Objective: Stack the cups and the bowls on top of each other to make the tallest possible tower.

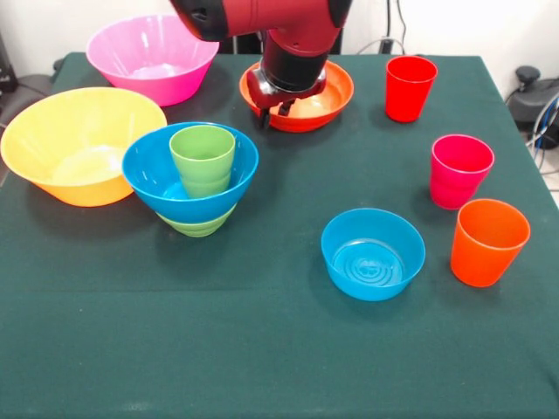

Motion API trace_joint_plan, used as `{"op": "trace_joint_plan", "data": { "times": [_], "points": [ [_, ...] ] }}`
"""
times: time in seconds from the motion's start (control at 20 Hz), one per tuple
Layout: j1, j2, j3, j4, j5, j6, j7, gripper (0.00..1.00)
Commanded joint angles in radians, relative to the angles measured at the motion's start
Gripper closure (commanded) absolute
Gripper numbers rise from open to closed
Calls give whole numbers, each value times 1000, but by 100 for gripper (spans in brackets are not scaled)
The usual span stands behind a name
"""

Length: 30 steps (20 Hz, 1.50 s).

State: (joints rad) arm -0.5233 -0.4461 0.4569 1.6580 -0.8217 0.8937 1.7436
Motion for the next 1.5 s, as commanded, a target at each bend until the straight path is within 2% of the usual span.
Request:
{"op": "trace_joint_plan", "data": {
  "times": [0.05,0.2,0.3,0.65,0.85,1.15,1.35,1.5],
  "points": [
    [-84,9,152,-105,37,33,-387,100],
    [-127,54,192,-162,34,30,-450,100],
    [-133,62,191,-184,13,43,-465,100],
    [-139,94,158,-219,-39,9,-445,100],
    [-170,98,170,-189,-18,-37,-435,100],
    [-167,88,172,-124,-12,-60,-381,100],
    [-139,84,140,-87,-50,-105,-314,100],
    [-123,46,86,-8,-94,-163,-218,100]
  ]
}}
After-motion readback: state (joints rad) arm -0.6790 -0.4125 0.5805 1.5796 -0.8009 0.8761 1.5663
